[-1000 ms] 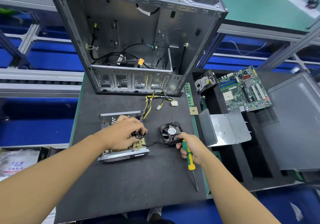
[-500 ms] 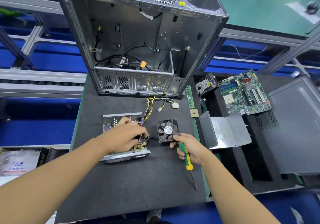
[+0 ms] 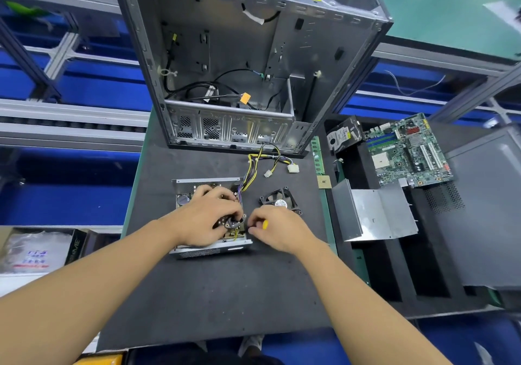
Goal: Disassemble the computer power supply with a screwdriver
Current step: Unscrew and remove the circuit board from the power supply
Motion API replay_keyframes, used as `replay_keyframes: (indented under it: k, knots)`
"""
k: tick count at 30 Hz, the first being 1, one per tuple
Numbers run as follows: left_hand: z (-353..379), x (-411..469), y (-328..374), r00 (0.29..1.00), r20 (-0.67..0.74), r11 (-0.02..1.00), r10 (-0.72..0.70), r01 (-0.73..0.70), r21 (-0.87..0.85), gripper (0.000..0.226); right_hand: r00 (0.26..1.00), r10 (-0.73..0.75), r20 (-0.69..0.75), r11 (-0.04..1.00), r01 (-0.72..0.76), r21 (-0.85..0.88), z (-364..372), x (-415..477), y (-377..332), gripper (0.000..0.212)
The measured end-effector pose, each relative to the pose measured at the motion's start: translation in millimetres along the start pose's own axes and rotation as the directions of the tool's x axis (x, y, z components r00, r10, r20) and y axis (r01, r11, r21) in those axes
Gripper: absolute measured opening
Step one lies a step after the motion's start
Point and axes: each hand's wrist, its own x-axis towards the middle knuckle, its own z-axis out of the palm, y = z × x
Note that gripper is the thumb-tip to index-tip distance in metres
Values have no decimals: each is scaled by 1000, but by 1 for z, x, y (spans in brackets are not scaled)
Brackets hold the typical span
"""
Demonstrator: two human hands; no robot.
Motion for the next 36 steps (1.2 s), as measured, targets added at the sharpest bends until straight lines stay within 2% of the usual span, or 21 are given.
replay_keyframes:
  k: [4, 11, 17, 20, 24, 30, 36]
  knots:
    - [-5, -2, 0, 1000, 13, 999, 2, -1, -53, 16, 993, -85, 80, 979, 98, -179, 16, 14, -7, 15]
    - [5, -3, -1, 998, -60, 997, -27, 22, -75, 16, 983, -185, 14, 928, 179, -327, 37, 21, -5, 19]
    - [5, -2, -3, 997, -59, 995, -39, 33, -98, 15, 975, -203, -87, 932, 165, -324, 48, 9, 2, 14]
    - [5, -2, -2, 997, -67, 996, -36, 30, -89, 13, 976, -168, -138, 947, 122, -296, 51, 8, 3, 21]
    - [6, -3, -1, 996, -85, 996, -41, 34, -78, 13, 984, -117, -136, 970, 84, -228, 50, 10, 2, 17]
    - [10, -5, 1, 988, -148, 997, -40, 31, -64, 13, 973, -155, -173, 979, 128, -157, 52, 6, -1, 13]
    - [10, -4, 4, 991, -123, 998, -50, 46, -36, 10, 973, -127, -191, 987, 105, -123, 52, 6, -1, 12]
